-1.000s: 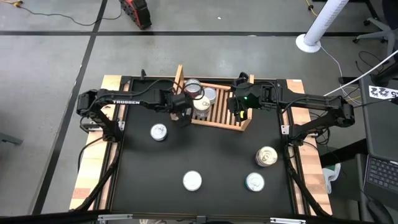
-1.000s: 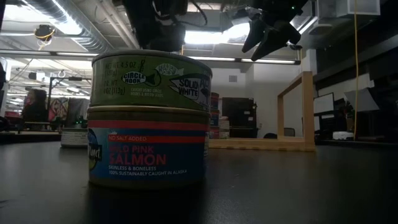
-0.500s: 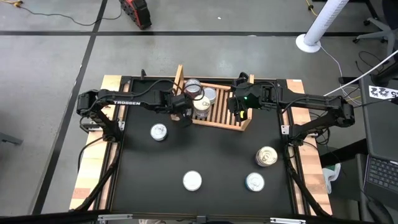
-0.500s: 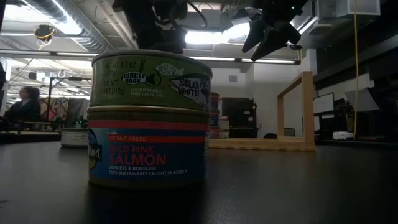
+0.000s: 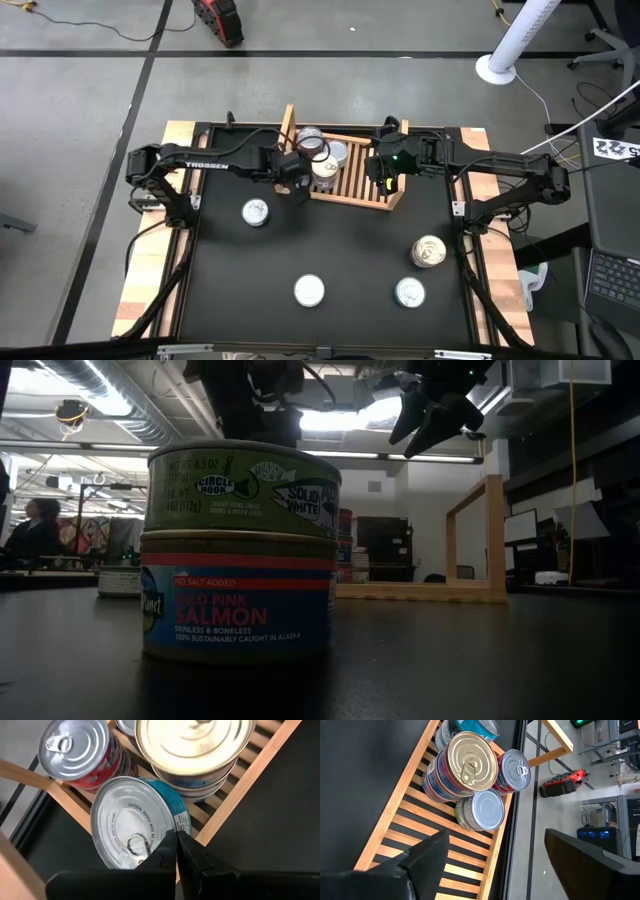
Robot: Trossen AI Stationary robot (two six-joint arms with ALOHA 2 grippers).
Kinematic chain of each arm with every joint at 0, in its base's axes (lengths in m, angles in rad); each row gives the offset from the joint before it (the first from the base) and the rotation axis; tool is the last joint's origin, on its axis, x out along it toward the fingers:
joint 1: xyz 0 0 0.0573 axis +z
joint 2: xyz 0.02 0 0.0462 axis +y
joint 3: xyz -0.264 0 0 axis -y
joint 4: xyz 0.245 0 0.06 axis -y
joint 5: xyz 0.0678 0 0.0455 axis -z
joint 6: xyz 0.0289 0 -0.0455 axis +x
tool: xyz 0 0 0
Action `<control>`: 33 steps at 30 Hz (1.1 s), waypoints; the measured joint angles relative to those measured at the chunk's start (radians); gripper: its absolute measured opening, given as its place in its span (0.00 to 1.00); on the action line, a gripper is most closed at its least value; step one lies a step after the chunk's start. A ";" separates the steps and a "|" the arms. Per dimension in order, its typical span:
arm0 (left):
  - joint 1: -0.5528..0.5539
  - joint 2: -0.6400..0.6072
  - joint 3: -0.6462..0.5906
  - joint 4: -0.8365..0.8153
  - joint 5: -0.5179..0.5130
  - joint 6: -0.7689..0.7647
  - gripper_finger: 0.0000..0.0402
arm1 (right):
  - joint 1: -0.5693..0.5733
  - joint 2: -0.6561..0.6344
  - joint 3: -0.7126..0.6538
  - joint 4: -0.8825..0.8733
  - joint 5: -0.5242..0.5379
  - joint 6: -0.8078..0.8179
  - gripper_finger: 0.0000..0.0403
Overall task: Stack canned seafood by type on shelf
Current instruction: Stack the light blue tuna can on top of the other light blue tuna can on the shelf, then put the green tuna can on the shelf
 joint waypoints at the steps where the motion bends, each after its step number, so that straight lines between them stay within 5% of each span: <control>1: 0.000 0.007 0.000 0.000 0.000 0.000 0.00 | 0.000 0.000 0.000 0.000 0.000 0.000 0.81; 15: 0.001 0.044 0.000 -0.002 -0.002 0.075 0.01 | 0.000 0.000 0.000 0.000 0.000 0.000 0.81; 26: 0.001 0.044 0.000 0.000 -0.001 0.075 0.23 | 0.000 0.000 0.000 0.000 0.000 0.000 0.81; 33: -0.014 0.020 0.033 -0.008 -0.001 0.074 0.28 | 0.001 0.000 0.000 0.000 -0.003 0.018 0.81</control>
